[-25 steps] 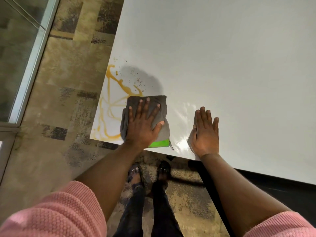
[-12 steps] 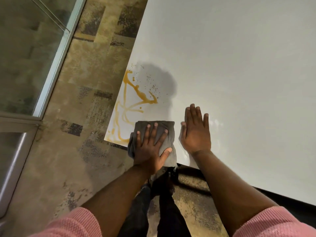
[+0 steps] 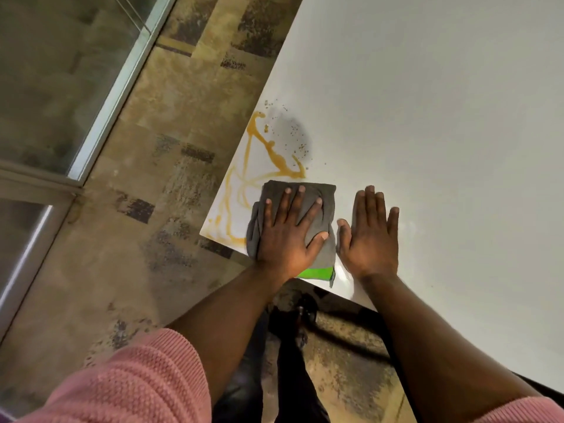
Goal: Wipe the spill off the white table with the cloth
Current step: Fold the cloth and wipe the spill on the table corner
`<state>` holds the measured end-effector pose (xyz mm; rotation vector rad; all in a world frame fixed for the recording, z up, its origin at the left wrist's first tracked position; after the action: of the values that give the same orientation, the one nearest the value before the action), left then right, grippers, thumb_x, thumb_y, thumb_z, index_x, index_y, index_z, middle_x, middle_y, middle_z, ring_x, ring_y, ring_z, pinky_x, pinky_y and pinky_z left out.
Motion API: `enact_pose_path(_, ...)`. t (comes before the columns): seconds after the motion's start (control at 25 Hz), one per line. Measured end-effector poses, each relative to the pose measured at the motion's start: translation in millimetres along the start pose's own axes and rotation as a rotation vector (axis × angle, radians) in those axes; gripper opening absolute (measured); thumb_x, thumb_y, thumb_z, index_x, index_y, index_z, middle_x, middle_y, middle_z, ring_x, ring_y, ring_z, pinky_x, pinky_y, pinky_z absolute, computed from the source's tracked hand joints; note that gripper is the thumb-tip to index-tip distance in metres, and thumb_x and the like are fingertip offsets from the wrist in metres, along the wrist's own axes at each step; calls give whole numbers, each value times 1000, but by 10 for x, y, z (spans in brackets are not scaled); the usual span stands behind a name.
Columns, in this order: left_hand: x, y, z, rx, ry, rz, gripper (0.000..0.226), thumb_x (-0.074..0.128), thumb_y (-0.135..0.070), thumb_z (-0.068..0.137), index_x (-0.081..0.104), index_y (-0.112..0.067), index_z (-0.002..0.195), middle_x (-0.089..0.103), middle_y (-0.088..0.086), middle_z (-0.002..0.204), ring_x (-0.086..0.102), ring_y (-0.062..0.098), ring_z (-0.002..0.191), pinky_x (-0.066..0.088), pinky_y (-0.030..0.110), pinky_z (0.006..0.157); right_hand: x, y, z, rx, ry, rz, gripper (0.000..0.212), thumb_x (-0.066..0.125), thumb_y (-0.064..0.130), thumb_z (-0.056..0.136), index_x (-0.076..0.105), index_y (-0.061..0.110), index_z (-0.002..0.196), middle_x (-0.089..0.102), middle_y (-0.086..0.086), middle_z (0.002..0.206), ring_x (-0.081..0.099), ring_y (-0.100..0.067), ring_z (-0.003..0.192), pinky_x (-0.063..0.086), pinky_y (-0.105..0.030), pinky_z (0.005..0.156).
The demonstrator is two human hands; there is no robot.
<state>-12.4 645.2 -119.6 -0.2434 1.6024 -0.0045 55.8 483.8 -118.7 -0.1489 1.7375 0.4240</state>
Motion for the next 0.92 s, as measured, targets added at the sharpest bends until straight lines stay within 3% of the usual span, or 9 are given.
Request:
enact_pose_path(0.28, 54, 242, -847, -170, 37, -33, 71, 37, -58, 102, 16, -35, 165, 7, 5, 175, 6, 29, 162, 8, 62, 127, 151, 691, -136, -98, 51, 52, 66, 20, 41, 110, 13, 8, 166, 8, -12, 176, 3, -28, 163, 3, -59, 129)
enact_pose_path(0.44, -21, 544, -781, -246, 15, -75, 67, 35, -57, 103, 18, -35, 164, 10, 5, 175, 6, 28, 162, -3, 56, 128, 181, 682, -133, -56, 38, 40, 66, 21, 39, 108, 15, 8, 166, 11, -13, 175, 5, -28, 163, 5, -59, 129)
enact_pose_path(0.64, -126, 1237, -606, -335, 28, -4, 67, 31, -57, 105, 17, -31, 165, 11, 8, 175, 8, 31, 161, 7, 59, 128, 223, 675, -158, -57, 23, 26, 68, 20, 39, 106, 18, 6, 165, 12, -14, 175, 7, -30, 162, 5, -59, 129)
enact_pose_path(0.92, -39, 1052, -640, -336, 66, -55, 69, 26, -57, 104, 13, -29, 166, 8, 11, 175, 3, 34, 161, 2, 61, 128, 159, 619, -191, -93, 9, -7, 67, 20, 43, 109, 14, 7, 166, 10, -14, 175, 7, -30, 162, 4, -61, 129)
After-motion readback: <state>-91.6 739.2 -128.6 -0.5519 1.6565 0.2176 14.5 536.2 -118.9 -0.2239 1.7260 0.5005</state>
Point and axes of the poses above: each hand's wrist, its own z-axis towards the middle knuckle, its own x-axis out of the palm, y = z × x, the point moved 10 cm from there along z, towards the middle knuckle
